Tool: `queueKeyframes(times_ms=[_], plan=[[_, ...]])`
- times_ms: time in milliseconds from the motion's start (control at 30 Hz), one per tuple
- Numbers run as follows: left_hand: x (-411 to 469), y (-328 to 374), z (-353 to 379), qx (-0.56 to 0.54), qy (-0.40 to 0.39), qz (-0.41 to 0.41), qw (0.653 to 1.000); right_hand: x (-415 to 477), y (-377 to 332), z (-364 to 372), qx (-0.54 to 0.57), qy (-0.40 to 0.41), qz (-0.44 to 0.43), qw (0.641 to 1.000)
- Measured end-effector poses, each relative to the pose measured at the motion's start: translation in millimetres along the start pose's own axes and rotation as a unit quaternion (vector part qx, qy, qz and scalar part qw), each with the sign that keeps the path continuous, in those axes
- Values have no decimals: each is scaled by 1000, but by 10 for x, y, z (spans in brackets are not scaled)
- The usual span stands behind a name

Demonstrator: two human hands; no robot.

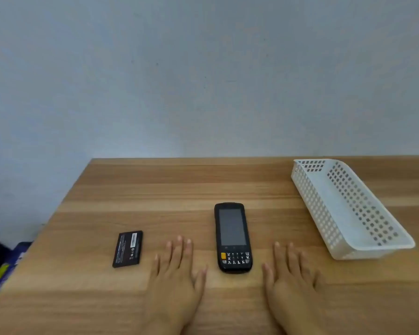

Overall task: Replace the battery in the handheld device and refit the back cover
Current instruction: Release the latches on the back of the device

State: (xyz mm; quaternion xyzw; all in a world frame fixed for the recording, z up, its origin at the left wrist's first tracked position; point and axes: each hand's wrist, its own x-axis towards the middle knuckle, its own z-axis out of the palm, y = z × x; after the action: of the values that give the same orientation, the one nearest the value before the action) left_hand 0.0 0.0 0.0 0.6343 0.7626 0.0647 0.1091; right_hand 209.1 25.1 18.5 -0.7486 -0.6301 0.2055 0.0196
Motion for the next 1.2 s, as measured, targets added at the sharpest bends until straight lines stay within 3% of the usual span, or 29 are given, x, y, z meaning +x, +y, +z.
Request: queueKeyframes(times_ms=[100, 200, 300, 367, 500, 600, 667, 733, 800, 967, 1033, 1200], plan=[[23, -26, 43, -3, 33, 1, 999, 29, 22, 17, -22, 22, -4, 1000], [16, -34, 67, -9, 56, 9, 998, -6, -132, -15, 48, 39, 0, 998], [21, -32, 84, -22, 77, 13, 997, -69, -463, 28, 126, 28, -90, 988], [28, -40, 96, -20, 68, 12, 997, -99, -673, 93, 139, 10, -128, 982], [18, -33, 84, -29, 69, 11, 997, -45, -757, 186, 116, 12, -123, 985], [0, -31, 70, -12, 56, 13, 998, -64, -715, 216, 162, 36, -134, 977], [8, -27, 62, -15, 63, 8, 998, -71, -690, 206, 278, 67, -127, 950], [18, -31, 69, -18, 66, 8, 998, -88, -703, 165, 481, 53, -91, 870], [16, -31, 76, -14, 66, 10, 998, -69, -673, 216, 595, 42, -20, 803], [5, -28, 80, -7, 68, 9, 998, -32, -570, 263, 626, 22, 65, 777], [6, -28, 85, -6, 71, 8, 997, -26, -564, 240, 600, 20, 66, 797], [12, -25, 110, -8, 82, 8, 997, -44, -518, 277, 438, 61, 32, 896]])
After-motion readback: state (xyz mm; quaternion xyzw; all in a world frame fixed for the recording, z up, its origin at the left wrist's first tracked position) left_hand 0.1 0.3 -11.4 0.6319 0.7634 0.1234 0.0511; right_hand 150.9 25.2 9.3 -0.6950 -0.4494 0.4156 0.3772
